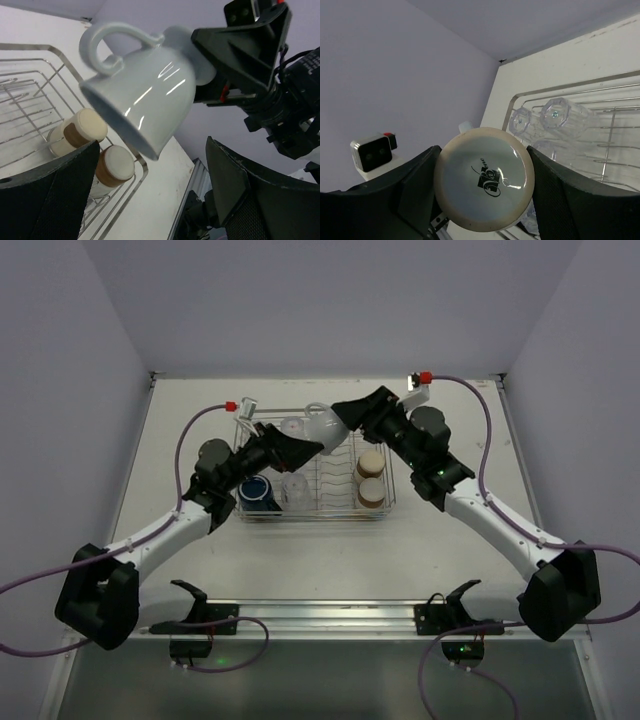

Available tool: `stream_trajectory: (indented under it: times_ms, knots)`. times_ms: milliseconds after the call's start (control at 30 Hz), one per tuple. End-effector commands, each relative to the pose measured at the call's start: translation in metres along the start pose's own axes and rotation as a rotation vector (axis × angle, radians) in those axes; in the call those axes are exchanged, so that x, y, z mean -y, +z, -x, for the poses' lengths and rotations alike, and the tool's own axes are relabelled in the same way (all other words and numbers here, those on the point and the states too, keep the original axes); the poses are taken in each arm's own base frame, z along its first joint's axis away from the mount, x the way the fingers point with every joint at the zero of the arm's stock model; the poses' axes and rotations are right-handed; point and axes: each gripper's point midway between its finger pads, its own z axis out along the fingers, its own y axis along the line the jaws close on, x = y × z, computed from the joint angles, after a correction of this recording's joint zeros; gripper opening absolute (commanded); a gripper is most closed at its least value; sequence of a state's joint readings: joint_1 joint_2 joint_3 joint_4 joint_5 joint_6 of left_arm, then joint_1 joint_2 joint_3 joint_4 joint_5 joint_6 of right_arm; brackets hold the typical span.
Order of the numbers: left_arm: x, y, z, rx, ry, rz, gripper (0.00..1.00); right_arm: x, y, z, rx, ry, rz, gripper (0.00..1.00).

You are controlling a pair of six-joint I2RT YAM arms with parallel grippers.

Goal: Unload the cups from the dish rack

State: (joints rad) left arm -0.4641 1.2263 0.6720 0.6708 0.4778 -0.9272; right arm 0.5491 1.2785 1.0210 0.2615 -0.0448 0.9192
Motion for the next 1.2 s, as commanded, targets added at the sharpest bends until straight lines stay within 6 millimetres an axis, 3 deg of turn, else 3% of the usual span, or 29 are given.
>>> stream_trajectory:
  times_ms: [0,67,200,333,367,400,433,500,533,567,600,667,700,767,800,833,900,967,1000,1033,1067,1167]
  knots:
    - [0.044,0.01,0.036,0.109,0.068,-0.15,0.89,-0.053,-0.009,0.02,0.041,0.092,0.207,0.17]
    - [0.046,0.012,0.035,0.103,0.062,-0.172,0.86,-0.05,-0.008,0.012,0.018,0.121,0.219,0.17]
    - [0.049,0.014,0.038,0.13,0.054,-0.19,0.66,-0.043,-0.004,-0.006,-0.033,0.175,0.25,0.17]
    - [0.052,0.018,0.039,0.143,0.04,-0.216,0.58,-0.04,0.001,-0.023,-0.084,0.234,0.275,0.18]
    - [0.052,0.019,0.038,0.143,0.038,-0.219,0.52,-0.042,0.001,-0.025,-0.087,0.238,0.289,0.18]
    - [0.052,0.019,0.04,0.154,0.039,-0.219,0.31,-0.042,0.001,-0.027,-0.093,0.242,0.292,0.19]
    - [0.051,0.018,0.042,0.162,0.039,-0.212,0.21,-0.04,0.001,-0.03,-0.104,0.246,0.287,0.2]
    - [0.048,0.017,0.047,0.186,0.062,-0.17,0.01,-0.038,-0.001,-0.031,-0.101,0.243,0.284,0.31]
    - [0.052,0.015,0.054,0.202,0.084,-0.159,0.0,-0.037,-0.004,-0.031,-0.098,0.228,0.284,0.4]
    - [0.049,0.015,0.057,0.21,0.123,-0.132,0.0,-0.033,-0.005,-0.034,-0.107,0.222,0.267,0.63]
    - [0.039,0.015,0.059,0.216,0.126,-0.069,0.0,-0.031,-0.006,-0.036,-0.111,0.213,0.261,0.76]
    - [0.042,0.011,0.074,0.25,0.195,-0.025,0.0,-0.025,-0.009,-0.037,-0.118,0.177,0.229,0.95]
    - [0.027,0.01,0.075,0.242,0.202,0.063,0.0,-0.026,-0.01,-0.036,-0.118,0.142,0.225,0.99]
    - [0.025,0.011,0.093,0.258,0.284,0.14,0.0,-0.021,-0.014,-0.038,-0.134,0.113,0.191,0.99]
    - [0.007,0.008,0.093,0.23,0.29,0.243,0.0,-0.017,-0.016,-0.04,-0.137,0.089,0.182,0.99]
    - [0.007,0.01,0.109,0.249,0.314,0.281,0.0,-0.015,-0.019,-0.042,-0.142,0.081,0.175,0.99]
    - [-0.014,0.004,0.116,0.21,0.338,0.396,0.0,-0.008,-0.026,-0.045,-0.146,0.048,0.151,0.99]
    - [-0.03,-0.002,0.149,0.223,0.372,0.481,0.0,-0.003,-0.034,-0.047,-0.156,0.024,0.132,0.99]
    - [-0.051,-0.011,0.147,0.167,0.35,0.575,0.0,0.001,-0.036,-0.047,-0.155,-0.008,0.12,0.99]
    - [-0.062,-0.017,0.176,0.191,0.354,0.639,0.0,0.002,-0.039,-0.048,-0.157,-0.028,0.113,0.99]
    - [-0.083,-0.031,0.174,0.136,0.343,0.74,0.0,0.008,-0.041,-0.051,-0.171,-0.046,0.09,0.99]
    - [-0.116,-0.047,0.207,0.1,0.379,0.922,0.0,0.016,-0.046,-0.05,-0.201,-0.143,0.038,0.99]
